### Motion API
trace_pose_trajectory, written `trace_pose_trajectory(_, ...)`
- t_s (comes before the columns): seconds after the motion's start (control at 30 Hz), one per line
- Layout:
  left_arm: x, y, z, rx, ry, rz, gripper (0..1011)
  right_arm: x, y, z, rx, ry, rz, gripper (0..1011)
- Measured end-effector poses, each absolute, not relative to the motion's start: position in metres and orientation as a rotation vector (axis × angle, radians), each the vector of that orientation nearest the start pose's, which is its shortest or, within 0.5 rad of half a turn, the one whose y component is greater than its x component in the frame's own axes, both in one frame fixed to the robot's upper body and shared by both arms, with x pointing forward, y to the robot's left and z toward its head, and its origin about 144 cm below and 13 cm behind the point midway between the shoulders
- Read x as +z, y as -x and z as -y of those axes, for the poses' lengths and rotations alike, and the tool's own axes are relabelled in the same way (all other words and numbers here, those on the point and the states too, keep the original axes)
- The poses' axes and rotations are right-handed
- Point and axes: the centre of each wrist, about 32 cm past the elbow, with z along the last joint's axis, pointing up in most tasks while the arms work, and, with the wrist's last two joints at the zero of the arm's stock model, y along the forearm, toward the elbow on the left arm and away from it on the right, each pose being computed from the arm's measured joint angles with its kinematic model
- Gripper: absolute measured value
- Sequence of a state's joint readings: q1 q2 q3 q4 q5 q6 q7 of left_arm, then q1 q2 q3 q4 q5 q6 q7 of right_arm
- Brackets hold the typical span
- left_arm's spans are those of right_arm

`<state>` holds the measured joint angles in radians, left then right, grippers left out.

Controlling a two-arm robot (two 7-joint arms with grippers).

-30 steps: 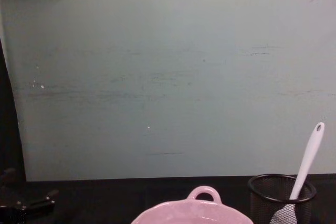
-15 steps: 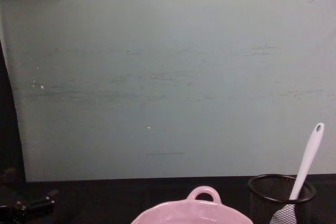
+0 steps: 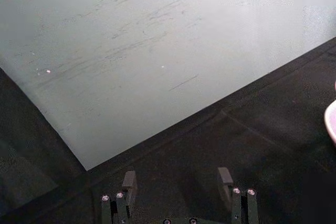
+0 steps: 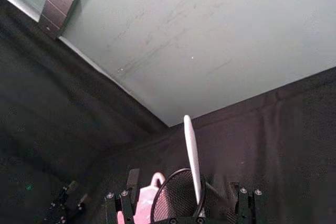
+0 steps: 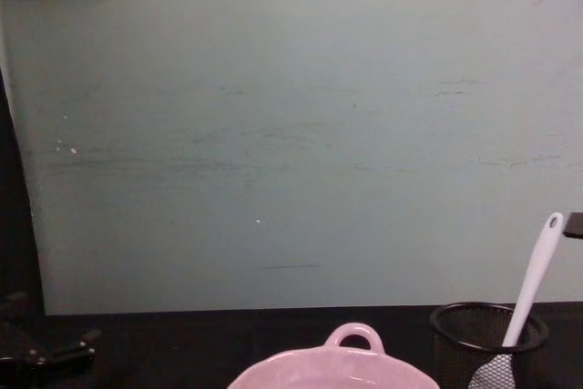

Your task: Use the one hand to pick up the spoon and stir the clear water in the bowl.

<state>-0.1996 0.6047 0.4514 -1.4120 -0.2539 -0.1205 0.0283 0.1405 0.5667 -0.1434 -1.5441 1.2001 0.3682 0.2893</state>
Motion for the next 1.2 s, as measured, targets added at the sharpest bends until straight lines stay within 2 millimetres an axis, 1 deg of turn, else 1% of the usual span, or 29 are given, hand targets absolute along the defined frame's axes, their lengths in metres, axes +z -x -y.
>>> trace_pose_trajectory(0.2,1.140,-0.489,-0.310,1.248,-0.304,0.285,1011,1.200,-0.508,0.346,-0.993,-0.264,-0.690,1003)
trace_pose_trajectory(0.5,1.140,-0.489,-0.310,1.248,-0.304,0.285,1011,1.195,-0.530,0.337,-0.973,-0.210,-0.601,1003)
trace_pose_trajectory(0.73,1.140,-0.489,-0.310,1.248,-0.304,0.285,1011,1.192,-0.538,0.335,-0.974,-0.191,-0.571,1003)
trace_pose_trajectory(0.97,1.140,-0.489,-0.310,1.248,-0.304,0.285,1011,1.192,-0.537,0.335,-0.973,-0.193,-0.572,1003)
trace_pose_trajectory(1.03,1.140,-0.489,-0.310,1.248,-0.305,0.285,1011,1.192,-0.537,0.336,-0.974,-0.193,-0.572,970)
trace_pose_trajectory(1.07,1.140,-0.489,-0.310,1.248,-0.304,0.285,1011,1.192,-0.536,0.336,-0.974,-0.193,-0.572,932)
trace_pose_trajectory(1.1,1.140,-0.489,-0.310,1.248,-0.304,0.285,1011,1.192,-0.536,0.336,-0.974,-0.193,-0.573,932)
trace_pose_trajectory(1.17,1.140,-0.489,-0.310,1.248,-0.304,0.285,1011,1.192,-0.536,0.336,-0.974,-0.193,-0.573,888)
trace_pose_trajectory(1.2,1.140,-0.489,-0.310,1.248,-0.304,0.285,1011,1.193,-0.536,0.336,-0.974,-0.193,-0.573,837)
